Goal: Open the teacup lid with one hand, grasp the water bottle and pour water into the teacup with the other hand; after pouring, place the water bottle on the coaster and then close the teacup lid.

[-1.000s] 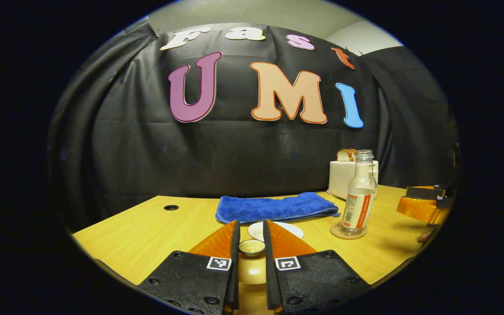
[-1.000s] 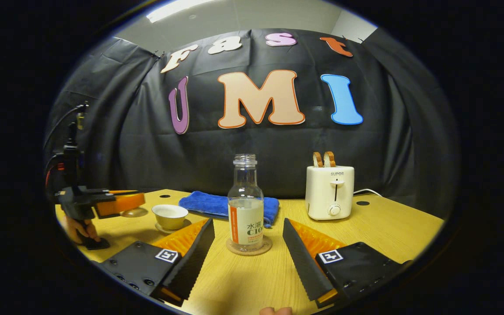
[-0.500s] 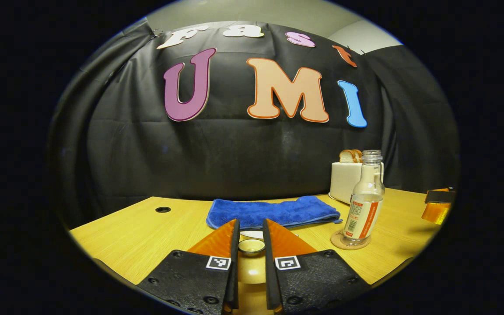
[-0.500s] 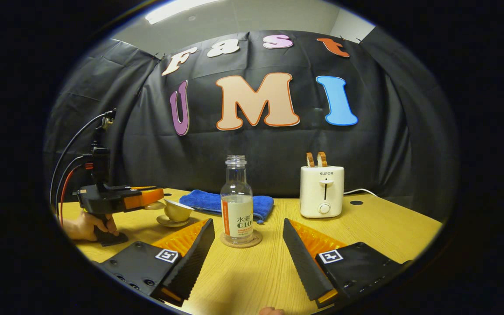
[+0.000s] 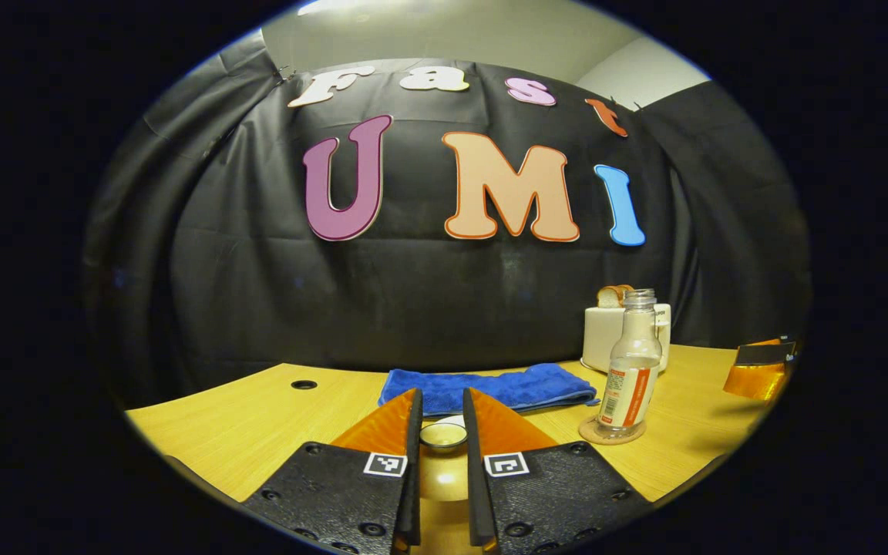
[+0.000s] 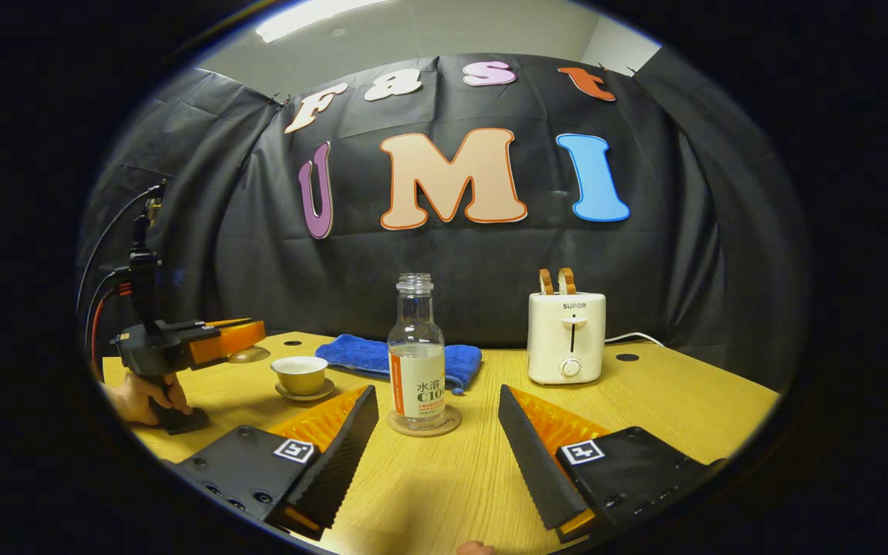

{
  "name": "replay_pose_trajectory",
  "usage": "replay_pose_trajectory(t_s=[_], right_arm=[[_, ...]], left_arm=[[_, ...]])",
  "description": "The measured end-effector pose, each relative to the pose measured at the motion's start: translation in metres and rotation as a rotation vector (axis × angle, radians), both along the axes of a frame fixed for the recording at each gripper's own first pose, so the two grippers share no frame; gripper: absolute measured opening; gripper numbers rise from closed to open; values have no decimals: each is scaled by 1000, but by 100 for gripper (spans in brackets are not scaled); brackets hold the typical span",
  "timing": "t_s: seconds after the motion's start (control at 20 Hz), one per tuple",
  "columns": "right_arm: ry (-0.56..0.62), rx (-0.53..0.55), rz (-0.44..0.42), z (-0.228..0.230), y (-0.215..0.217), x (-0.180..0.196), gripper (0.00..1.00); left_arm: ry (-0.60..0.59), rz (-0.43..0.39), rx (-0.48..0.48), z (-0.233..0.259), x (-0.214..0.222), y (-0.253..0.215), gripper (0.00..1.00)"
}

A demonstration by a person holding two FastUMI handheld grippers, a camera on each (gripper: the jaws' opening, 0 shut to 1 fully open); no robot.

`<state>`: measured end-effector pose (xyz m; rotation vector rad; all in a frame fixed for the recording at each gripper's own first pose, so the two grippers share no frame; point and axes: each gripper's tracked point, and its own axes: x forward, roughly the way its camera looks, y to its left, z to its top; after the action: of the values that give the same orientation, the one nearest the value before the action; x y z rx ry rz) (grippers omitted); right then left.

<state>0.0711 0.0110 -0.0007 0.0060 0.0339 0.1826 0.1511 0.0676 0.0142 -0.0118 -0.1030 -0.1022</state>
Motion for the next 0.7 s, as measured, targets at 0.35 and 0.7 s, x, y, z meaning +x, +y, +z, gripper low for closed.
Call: replay_pose_trajectory(t_s=[0.35, 0.7], right_arm=[[-4, 1, 4, 0, 1, -2, 99], [-6, 2, 8, 1, 1, -1, 94]], left_arm=[[39, -17, 9, -9, 44, -18, 21], [98, -19, 44, -21, 62, -26, 22]])
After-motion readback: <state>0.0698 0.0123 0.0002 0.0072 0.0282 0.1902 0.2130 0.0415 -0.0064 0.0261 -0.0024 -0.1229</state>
